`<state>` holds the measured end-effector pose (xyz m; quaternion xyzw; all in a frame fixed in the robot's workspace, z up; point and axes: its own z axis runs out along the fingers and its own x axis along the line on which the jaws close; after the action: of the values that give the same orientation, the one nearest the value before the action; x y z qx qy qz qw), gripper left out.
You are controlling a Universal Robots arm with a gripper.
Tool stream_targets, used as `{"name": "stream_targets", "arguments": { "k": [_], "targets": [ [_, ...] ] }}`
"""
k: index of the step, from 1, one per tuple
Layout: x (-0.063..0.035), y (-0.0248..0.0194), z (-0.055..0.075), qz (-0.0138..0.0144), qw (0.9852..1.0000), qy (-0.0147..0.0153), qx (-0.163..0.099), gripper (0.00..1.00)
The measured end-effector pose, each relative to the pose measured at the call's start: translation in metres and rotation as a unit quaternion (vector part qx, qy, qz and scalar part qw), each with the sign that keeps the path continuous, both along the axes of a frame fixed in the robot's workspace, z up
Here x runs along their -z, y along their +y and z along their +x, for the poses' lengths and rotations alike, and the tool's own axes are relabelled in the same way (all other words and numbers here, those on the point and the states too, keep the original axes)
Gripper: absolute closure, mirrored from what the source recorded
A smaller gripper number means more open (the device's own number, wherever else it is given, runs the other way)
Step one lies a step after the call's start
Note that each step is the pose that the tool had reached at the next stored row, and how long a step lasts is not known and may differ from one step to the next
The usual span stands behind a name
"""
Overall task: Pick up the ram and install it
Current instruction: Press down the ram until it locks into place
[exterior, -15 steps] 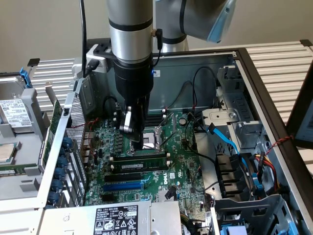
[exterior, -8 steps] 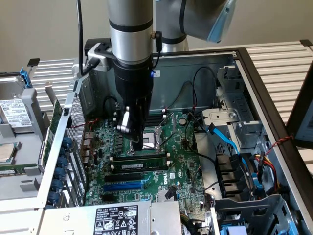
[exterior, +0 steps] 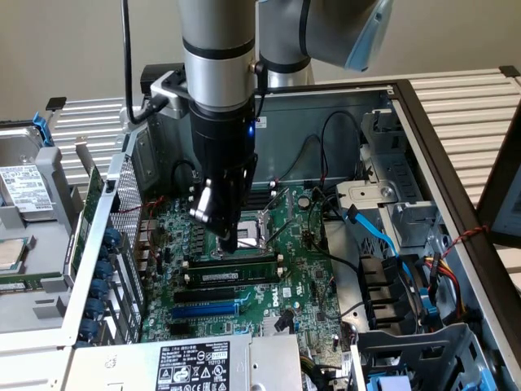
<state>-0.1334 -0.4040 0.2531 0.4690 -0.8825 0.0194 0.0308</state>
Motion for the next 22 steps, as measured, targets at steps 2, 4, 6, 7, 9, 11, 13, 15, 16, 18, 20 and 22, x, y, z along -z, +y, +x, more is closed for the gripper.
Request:
{"name": "stream_targets", "arguments": {
  "k": [2, 4, 6, 7, 9, 11, 13, 15, 16, 18, 20, 22],
  "targets": [
    [0.0012, 0.0, 0.0, 0.0, 0.9998, 0.0, 0.018, 0.89],
    [0.0017, 0.0, 0.0, -0.0001, 0.9994, 0.0001, 0.036, 0.89],
    [0.0017, 0.0, 0.0, -0.0001, 0.9986, 0.0001, 0.052, 0.89],
    [0.0018, 0.0, 0.0, 0.0, 0.9982, 0.0, 0.06, 0.89],
    [0.0018, 0.0, 0.0, 0.0, 0.9972, 0.0, 0.074, 0.89],
    [0.0018, 0.0, 0.0, -0.0001, 0.996, 0.0, 0.089, 0.89],
    [0.0018, 0.0, 0.0, -0.0001, 0.9948, 0.0, 0.102, 0.89],
    [0.0018, 0.0, 0.0, -0.0019, 0.9937, -0.0002, 0.112, 0.89],
    [0.0017, -0.0001, 0.0, -0.0025, 0.9933, -0.0002, 0.116, 0.89],
    [0.0017, 0.0, 0.0, -0.0026, 0.9918, -0.0002, 0.128, 0.89],
    [0.0018, 0.0, 0.0, -0.0026, 0.9899, -0.0002, 0.142, 0.89],
    [0.0018, 0.0, 0.0, -0.0025, 0.9878, -0.0002, 0.155, 0.89]
  ]
}}
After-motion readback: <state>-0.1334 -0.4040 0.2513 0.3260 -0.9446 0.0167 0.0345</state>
